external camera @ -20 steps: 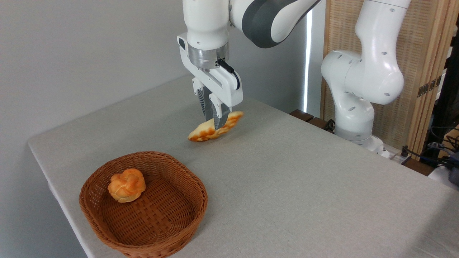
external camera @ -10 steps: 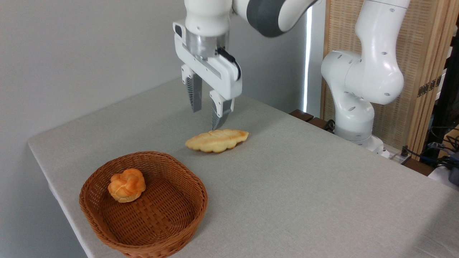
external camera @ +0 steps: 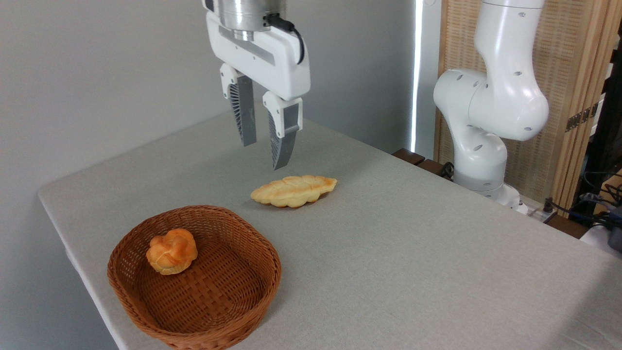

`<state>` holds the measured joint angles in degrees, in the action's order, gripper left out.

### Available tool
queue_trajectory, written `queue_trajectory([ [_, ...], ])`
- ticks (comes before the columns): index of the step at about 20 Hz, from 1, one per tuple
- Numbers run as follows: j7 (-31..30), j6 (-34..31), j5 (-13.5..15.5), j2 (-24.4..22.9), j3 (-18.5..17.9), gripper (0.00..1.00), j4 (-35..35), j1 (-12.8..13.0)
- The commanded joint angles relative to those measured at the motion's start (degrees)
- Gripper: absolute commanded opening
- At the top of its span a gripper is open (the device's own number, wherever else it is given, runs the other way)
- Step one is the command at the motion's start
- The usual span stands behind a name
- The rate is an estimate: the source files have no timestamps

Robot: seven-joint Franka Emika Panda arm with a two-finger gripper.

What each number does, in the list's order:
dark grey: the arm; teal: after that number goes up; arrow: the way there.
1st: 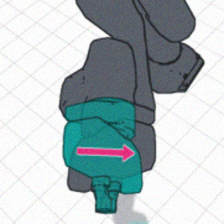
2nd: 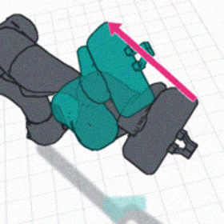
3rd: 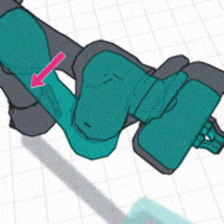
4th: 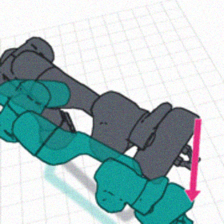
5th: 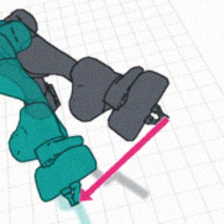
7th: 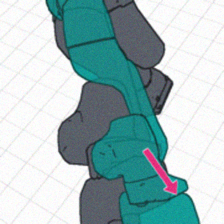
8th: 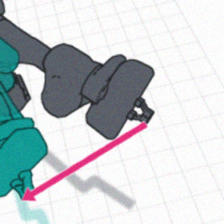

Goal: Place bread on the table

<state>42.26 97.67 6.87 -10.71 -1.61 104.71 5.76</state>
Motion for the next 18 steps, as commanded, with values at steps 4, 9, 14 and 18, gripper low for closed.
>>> queue_trajectory([
  [4,-7.5,-2.4,-1.2,6.6,2.9,1.0,-7.4,-0.5],
  [9,-7.2,-2.4,-4.8,7.2,3.4,1.0,-7.4,-0.5],
  [14,-7.0,-2.4,-4.8,7.2,3.2,1.0,-7.4,-0.5],
  [18,-7.0,-2.4,-4.8,7.1,2.8,1.0,-7.4,-0.6],
])
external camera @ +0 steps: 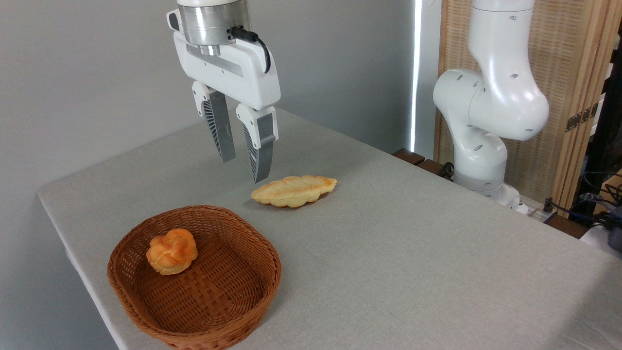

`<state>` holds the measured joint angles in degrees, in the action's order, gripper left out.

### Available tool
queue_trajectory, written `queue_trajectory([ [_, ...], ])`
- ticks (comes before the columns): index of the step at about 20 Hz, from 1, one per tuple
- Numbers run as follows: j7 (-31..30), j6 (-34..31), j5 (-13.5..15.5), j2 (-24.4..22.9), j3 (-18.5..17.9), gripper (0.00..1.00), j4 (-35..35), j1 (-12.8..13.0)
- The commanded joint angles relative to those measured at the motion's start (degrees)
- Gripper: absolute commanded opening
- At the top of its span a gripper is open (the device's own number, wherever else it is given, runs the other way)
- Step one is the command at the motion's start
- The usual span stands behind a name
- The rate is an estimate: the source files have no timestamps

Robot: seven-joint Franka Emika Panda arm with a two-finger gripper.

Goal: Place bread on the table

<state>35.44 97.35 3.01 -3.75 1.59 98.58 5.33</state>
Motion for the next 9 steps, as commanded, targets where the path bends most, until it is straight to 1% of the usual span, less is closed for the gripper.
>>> queue_trajectory([
  [1,-0.2,-2.1,-0.9,0.1,-0.5,1.0,-1.4,-0.1],
  [9,-0.2,-2.0,-0.6,0.2,-0.5,1.0,-1.5,-0.4],
])
